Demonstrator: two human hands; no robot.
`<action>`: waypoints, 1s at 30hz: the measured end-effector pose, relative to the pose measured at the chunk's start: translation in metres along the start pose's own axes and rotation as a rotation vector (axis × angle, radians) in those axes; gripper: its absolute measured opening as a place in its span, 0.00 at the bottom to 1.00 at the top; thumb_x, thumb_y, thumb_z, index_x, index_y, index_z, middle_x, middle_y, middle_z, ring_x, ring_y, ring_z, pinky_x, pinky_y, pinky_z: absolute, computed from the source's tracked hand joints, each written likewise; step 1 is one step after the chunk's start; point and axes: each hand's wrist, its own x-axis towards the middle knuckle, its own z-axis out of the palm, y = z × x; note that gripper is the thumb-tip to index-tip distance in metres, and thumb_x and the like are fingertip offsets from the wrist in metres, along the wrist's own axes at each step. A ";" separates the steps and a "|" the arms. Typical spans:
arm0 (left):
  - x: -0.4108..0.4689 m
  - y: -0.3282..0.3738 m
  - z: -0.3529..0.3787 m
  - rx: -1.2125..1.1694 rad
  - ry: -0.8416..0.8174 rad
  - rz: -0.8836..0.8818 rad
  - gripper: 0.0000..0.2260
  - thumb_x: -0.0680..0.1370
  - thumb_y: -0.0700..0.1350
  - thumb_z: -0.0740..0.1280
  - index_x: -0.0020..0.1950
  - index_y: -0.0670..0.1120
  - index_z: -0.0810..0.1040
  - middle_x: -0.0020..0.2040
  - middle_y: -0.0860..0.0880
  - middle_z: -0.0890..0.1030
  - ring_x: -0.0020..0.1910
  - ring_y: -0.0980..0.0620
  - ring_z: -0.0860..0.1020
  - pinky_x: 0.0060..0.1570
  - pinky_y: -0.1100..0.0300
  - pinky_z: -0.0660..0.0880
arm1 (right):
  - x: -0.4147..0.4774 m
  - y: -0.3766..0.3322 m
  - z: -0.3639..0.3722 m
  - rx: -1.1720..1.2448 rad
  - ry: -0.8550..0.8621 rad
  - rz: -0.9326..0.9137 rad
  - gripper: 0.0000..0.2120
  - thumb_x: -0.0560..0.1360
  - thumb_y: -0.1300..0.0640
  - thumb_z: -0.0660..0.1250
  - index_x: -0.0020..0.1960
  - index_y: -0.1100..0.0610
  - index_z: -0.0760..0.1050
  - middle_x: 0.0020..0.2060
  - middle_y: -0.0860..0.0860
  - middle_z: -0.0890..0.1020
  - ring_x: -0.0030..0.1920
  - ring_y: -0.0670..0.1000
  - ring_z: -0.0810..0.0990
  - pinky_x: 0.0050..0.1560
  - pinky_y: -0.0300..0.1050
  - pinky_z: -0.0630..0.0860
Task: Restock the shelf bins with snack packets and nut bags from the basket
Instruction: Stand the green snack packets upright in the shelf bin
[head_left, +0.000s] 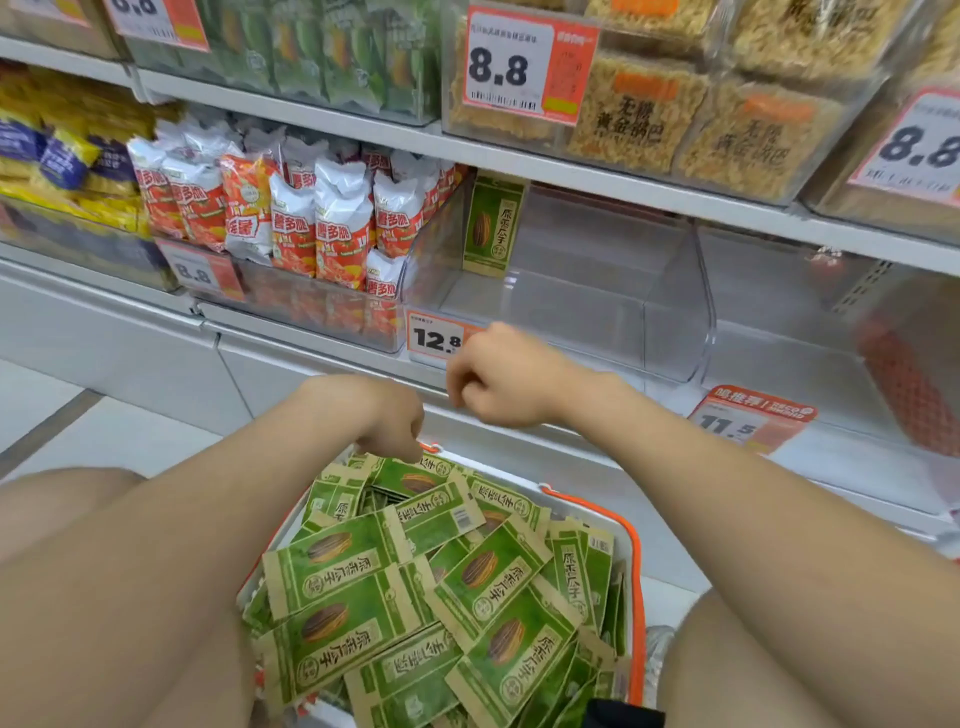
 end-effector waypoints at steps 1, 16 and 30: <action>0.002 -0.001 0.004 0.024 -0.030 0.007 0.20 0.78 0.62 0.65 0.61 0.51 0.83 0.59 0.47 0.85 0.57 0.45 0.83 0.57 0.51 0.80 | -0.002 -0.002 0.009 -0.030 -0.088 0.013 0.15 0.69 0.61 0.62 0.45 0.50 0.85 0.41 0.48 0.86 0.45 0.53 0.82 0.47 0.51 0.82; 0.040 0.002 0.004 0.047 0.065 0.046 0.13 0.84 0.49 0.60 0.61 0.47 0.81 0.58 0.46 0.83 0.56 0.43 0.82 0.54 0.49 0.80 | 0.004 -0.012 0.178 -0.392 -0.512 -0.223 0.42 0.78 0.46 0.71 0.82 0.61 0.53 0.75 0.61 0.69 0.72 0.62 0.72 0.68 0.60 0.73; 0.010 0.005 -0.005 0.024 0.067 0.094 0.19 0.86 0.44 0.59 0.77 0.52 0.72 0.71 0.46 0.76 0.62 0.45 0.78 0.59 0.52 0.77 | 0.014 -0.011 0.155 -0.164 -0.390 -0.049 0.13 0.76 0.56 0.71 0.59 0.52 0.73 0.54 0.54 0.75 0.51 0.59 0.79 0.53 0.55 0.77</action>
